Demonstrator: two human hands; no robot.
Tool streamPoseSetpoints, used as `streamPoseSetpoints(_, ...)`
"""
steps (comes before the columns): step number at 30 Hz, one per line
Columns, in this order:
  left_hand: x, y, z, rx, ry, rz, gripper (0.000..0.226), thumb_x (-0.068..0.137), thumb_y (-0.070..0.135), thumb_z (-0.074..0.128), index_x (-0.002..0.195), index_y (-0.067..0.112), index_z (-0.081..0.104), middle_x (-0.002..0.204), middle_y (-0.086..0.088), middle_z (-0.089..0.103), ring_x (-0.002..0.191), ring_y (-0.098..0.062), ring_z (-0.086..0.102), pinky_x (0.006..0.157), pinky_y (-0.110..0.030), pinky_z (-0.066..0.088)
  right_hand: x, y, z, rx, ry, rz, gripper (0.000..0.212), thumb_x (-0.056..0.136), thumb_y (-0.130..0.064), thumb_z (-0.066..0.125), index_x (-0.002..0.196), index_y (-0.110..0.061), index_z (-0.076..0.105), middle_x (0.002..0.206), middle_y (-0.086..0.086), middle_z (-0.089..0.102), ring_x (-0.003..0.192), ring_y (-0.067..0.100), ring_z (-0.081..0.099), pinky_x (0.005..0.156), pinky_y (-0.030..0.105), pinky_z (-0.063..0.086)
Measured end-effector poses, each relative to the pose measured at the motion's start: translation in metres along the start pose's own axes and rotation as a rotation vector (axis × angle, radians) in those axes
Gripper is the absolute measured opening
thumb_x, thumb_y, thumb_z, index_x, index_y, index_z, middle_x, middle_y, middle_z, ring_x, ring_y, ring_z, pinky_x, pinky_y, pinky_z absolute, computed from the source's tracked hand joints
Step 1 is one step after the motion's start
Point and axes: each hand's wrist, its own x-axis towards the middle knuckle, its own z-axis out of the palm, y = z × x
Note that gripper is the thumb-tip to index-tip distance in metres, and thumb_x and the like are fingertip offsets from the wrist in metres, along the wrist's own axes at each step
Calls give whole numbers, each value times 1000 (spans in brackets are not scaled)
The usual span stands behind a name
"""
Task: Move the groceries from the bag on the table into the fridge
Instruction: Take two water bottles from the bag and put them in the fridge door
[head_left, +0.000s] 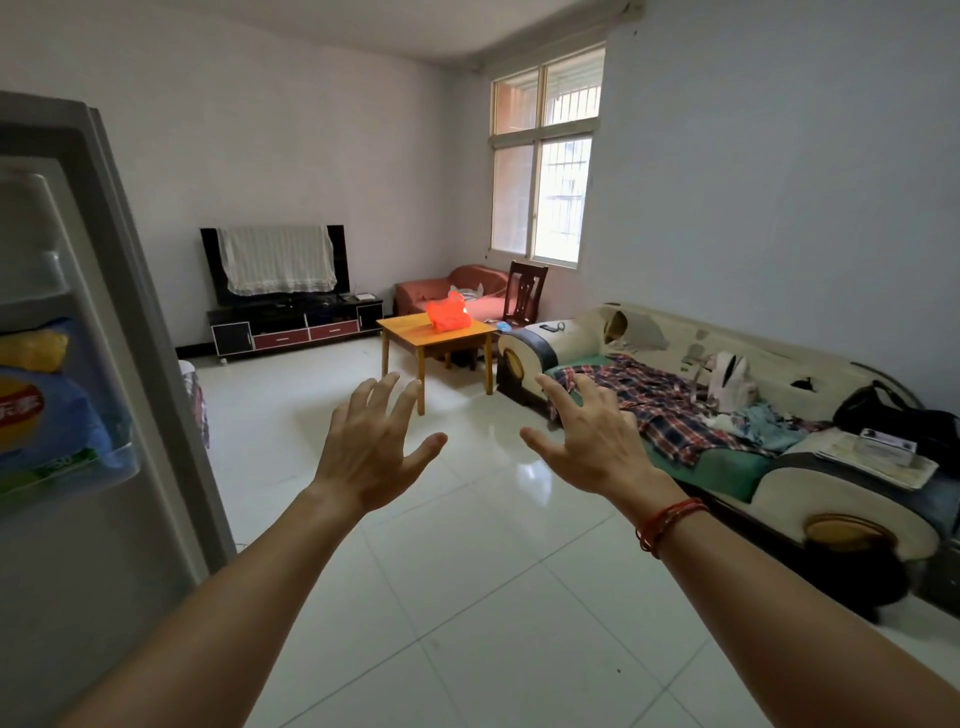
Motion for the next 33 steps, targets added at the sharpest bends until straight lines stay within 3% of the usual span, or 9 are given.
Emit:
streamPoseSetpoints(15, 79, 5, 71, -5, -47, -31, 79, 85, 70, 31, 141, 16, 46, 148, -14, 45, 135, -35, 42, 97, -52, 45, 84, 55, 47, -6, -11, -11, 73, 93, -68, 45, 156, -41, 20, 156, 11, 29, 137, 33, 36, 103, 52, 39)
streamPoseSetpoints(33, 274, -110, 248, -73, -158, -24, 84, 83, 73, 26, 145, 17, 39, 150, -11, 39, 140, -31, 34, 104, -52, 40, 330, 67, 185, -29, -124, 26, 74, 94, -67, 45, 157, -40, 18, 157, 12, 29, 138, 34, 35, 106, 53, 37)
